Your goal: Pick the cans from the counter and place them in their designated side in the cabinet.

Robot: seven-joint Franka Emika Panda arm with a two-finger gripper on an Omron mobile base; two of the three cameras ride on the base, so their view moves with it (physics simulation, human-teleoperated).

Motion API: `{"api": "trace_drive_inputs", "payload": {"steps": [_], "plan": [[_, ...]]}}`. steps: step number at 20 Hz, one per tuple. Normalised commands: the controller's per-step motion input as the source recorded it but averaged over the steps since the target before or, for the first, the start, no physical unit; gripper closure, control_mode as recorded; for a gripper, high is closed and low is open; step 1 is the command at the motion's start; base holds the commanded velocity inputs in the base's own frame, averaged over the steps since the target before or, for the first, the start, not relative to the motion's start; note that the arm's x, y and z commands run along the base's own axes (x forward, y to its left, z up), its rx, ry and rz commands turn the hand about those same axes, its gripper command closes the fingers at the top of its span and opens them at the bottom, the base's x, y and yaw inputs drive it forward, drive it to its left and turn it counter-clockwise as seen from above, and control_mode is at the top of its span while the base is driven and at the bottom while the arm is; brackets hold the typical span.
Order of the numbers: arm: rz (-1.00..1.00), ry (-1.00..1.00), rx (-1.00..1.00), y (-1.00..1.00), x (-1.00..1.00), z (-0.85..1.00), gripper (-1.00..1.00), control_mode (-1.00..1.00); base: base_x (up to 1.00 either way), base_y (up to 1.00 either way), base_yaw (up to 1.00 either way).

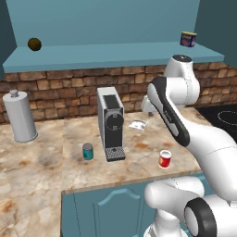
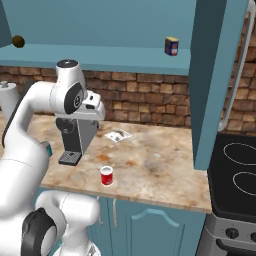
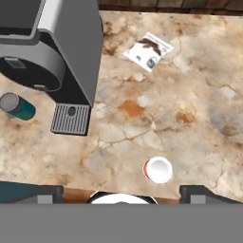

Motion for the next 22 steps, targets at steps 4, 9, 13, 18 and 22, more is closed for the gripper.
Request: {"api": "trace_drive_inputs", "payload": {"steps": [4, 9, 13, 18, 22], "plan": [[0.00, 0.00, -0.02, -0.06, -0.08, -0.30, -1.00, -1.00, 0.00, 0.00, 0.00], [0.00, 0.00, -0.02, -0.03, 0.00, -0.19, -1.00, -1.00, 0.00, 0.00, 0.00], [0.00, 0.01, -0.01, -0.11, 0.00, -0.17, -1.00, -1.00, 0.00, 0.00, 0.00], [0.00, 0.01, 0.00, -0.18, 0.00, -0.22, -1.00, -1.00, 0.00, 0.00, 0.00], [0.00, 0.02, 0.00, -0.16, 0.00, -0.25, -1.00, -1.00, 0.00, 0.00, 0.00]]}}
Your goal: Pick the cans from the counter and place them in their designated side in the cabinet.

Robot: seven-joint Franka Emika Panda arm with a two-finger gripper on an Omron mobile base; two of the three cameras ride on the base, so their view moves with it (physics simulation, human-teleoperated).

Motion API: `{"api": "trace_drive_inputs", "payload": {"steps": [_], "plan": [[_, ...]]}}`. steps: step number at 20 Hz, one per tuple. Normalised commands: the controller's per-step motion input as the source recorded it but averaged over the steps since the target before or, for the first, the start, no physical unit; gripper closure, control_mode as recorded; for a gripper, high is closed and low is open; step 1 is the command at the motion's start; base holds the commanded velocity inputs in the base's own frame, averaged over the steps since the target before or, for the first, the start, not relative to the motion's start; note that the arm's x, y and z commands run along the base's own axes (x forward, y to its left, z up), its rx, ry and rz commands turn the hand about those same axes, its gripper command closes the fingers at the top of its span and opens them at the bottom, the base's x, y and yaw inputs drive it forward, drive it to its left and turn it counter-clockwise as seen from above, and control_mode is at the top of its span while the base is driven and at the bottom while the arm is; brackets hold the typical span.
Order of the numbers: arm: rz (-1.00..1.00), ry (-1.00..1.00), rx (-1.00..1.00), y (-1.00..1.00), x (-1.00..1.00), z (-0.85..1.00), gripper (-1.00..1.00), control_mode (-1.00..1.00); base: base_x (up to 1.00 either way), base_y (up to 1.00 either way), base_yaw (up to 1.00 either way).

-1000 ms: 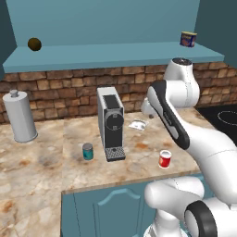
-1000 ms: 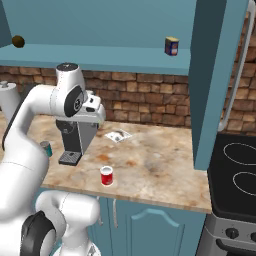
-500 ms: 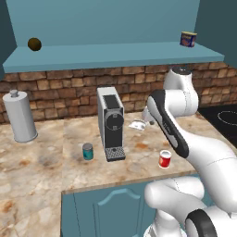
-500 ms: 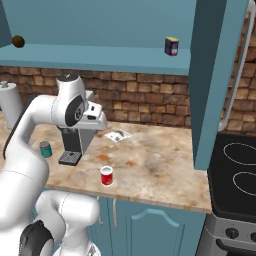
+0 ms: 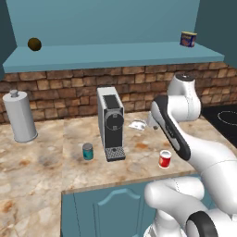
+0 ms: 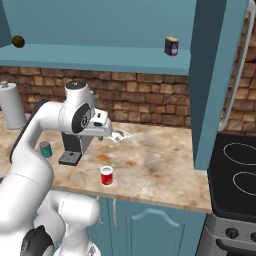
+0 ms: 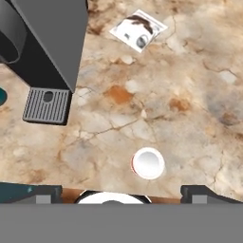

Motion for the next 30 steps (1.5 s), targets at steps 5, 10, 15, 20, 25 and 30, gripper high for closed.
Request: {"api": "trace_drive_inputs", "payload": {"steps": [5, 10, 15, 20, 25, 30], "plan": [[0.00, 0.00, 0.00, -0.14, 0.00, -0.25, -1.00, -1.00, 0.00, 0.00, 0.00], [0.00, 0.00, 0.00, -0.11, 0.01, -0.30, -1.00, -1.00, 0.00, 0.00, 0.00], [0.00, 0.01, 0.00, -0.12, 0.00, -0.28, -1.00, -1.00, 0.00, 0.00, 0.00], [0.00, 0.00, 0.00, -0.08, 0.04, -0.26, -1.00, -1.00, 0.00, 0.00, 0.00], [0.00, 0.00, 0.00, -0.09, 0.08, -0.25, -1.00, -1.00, 0.00, 0.00, 0.00], [0.00, 0.01, 0.00, -0.06, 0.01, -0.26, -1.00, -1.00, 0.00, 0.00, 0.00]]}}
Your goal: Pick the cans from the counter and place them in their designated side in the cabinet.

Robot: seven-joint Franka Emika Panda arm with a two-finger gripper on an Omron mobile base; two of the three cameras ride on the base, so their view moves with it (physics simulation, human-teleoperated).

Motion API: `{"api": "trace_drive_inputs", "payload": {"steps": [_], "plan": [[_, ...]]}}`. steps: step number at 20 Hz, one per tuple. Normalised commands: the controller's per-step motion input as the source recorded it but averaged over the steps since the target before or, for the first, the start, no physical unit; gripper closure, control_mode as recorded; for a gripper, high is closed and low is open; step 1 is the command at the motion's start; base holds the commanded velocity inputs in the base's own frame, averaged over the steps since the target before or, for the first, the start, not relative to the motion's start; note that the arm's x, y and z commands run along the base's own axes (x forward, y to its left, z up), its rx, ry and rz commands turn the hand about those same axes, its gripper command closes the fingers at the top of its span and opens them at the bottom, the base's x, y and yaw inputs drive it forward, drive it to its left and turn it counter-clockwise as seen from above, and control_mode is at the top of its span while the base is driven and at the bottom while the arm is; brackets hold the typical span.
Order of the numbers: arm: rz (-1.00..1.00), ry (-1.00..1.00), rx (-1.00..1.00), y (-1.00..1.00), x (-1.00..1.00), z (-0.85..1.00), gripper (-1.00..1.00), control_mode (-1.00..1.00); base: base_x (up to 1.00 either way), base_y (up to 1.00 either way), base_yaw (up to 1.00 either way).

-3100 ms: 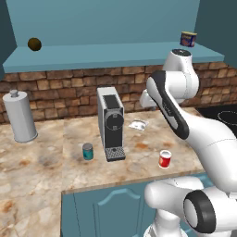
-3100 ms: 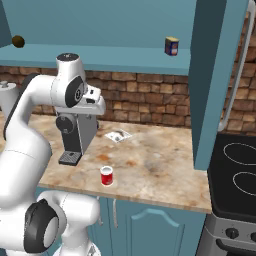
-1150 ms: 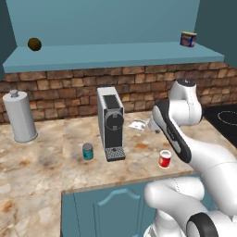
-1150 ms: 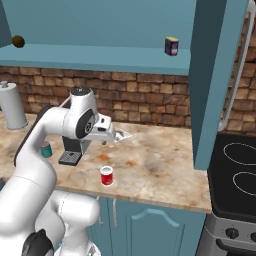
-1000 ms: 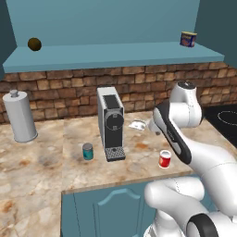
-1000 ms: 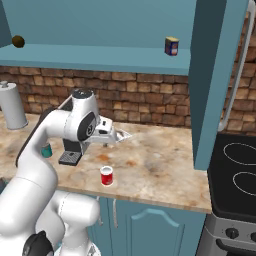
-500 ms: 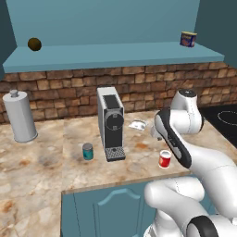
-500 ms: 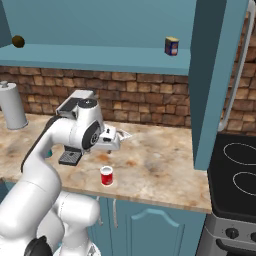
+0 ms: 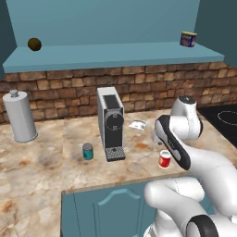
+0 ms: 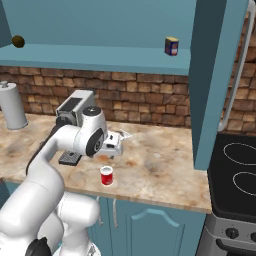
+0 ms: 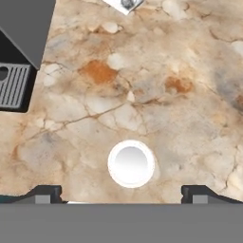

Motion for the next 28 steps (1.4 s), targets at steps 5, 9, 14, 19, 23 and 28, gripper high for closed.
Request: {"api": "trace_drive_inputs", "payload": {"steps": [5, 9, 14, 19, 23, 28], "plan": [[0.00, 0.02, 0.00, -0.04, 0.00, -0.24, -1.00, -1.00, 0.00, 0.00, 0.00], [0.00, 0.04, 0.00, -0.02, 0.00, -0.25, -1.00, -1.00, 0.00, 0.00, 0.00], [0.00, 0.05, 0.00, -0.04, 0.00, -0.25, -1.00, -1.00, 0.00, 0.00, 0.00], [0.00, 0.05, 0.00, -0.03, 0.05, -0.25, -1.00, -1.00, 0.00, 0.00, 0.00], [0.00, 0.05, 0.00, -0.03, 0.09, -0.18, -1.00, -1.00, 0.00, 0.00, 0.00], [0.00, 0.02, 0.00, -0.05, 0.11, -0.09, -1.00, -1.00, 0.00, 0.00, 0.00]]}}
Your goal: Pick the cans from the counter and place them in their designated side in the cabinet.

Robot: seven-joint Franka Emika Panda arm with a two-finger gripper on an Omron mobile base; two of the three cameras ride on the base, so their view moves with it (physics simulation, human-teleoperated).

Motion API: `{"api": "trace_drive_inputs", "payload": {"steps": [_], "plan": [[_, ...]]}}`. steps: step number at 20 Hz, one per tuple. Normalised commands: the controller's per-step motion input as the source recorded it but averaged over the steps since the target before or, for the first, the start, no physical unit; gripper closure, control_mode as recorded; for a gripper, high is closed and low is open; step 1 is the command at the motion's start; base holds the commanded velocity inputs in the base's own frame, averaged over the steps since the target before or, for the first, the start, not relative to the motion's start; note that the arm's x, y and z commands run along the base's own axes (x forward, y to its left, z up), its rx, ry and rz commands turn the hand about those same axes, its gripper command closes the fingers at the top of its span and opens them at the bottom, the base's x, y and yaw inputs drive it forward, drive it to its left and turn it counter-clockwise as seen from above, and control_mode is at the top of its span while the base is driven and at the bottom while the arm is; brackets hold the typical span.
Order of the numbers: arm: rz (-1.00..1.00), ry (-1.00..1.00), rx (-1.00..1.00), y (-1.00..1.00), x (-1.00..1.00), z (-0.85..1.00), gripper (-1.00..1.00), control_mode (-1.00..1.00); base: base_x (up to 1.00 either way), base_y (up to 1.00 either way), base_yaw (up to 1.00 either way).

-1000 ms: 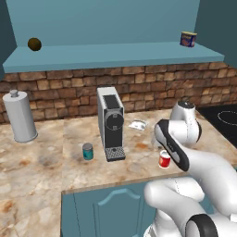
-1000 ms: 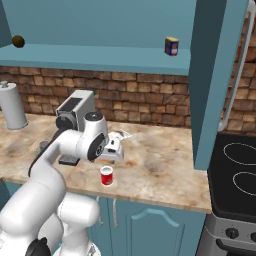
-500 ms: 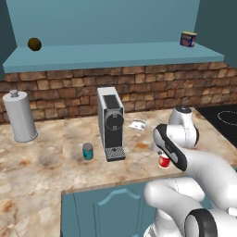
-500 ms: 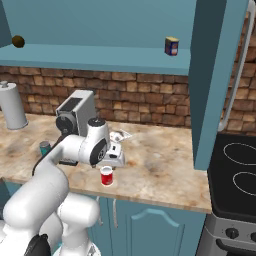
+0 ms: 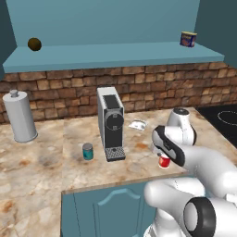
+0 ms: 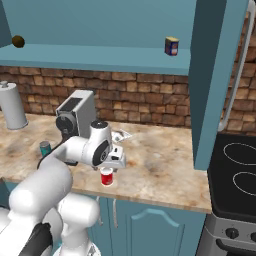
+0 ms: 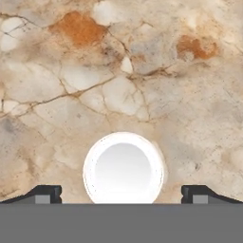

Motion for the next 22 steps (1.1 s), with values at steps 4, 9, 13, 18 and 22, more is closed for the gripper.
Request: {"api": "trace_drive_inputs", "payload": {"steps": [4, 9, 13, 18, 22], "plan": [[0.00, 0.03, 0.00, 0.00, 0.12, -0.13, -1.00, -1.00, 0.00, 0.00, 0.00], [0.00, 0.04, 0.00, 0.00, 0.11, -0.16, -1.00, -1.00, 0.00, 0.00, 0.00], [0.00, 0.04, 0.00, 0.00, 0.10, -0.18, -1.00, -1.00, 0.00, 0.00, 0.00], [0.00, 0.04, 0.00, 0.00, 0.09, -0.18, -1.00, -1.00, 0.00, 0.00, 0.00], [0.00, 0.02, 0.00, 0.00, 0.01, -0.12, 1.00, -1.00, 0.00, 0.00, 0.00]]}}
